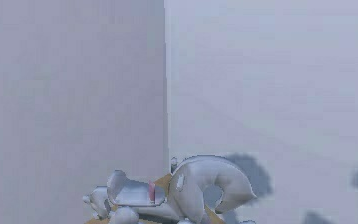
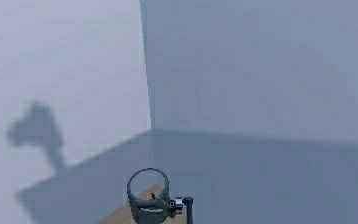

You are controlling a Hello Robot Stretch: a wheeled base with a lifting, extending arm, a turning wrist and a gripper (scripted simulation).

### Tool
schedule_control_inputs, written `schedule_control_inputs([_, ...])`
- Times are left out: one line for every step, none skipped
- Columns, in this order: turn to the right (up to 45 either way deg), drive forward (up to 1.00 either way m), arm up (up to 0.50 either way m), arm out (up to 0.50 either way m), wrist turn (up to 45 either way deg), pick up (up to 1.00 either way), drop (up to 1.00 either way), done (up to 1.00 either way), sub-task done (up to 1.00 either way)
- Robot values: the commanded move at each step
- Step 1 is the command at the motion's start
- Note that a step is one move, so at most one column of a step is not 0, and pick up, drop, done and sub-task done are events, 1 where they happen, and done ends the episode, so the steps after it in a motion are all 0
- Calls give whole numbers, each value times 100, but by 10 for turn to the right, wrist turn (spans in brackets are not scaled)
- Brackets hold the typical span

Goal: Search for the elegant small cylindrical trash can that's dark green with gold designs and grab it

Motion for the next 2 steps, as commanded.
schedule_control_inputs([0, 0, 10, 0, 0, 0, 0, 0, 0])
schedule_control_inputs([0, 0, 0, 0, 0, 0, 0, 100, 0])
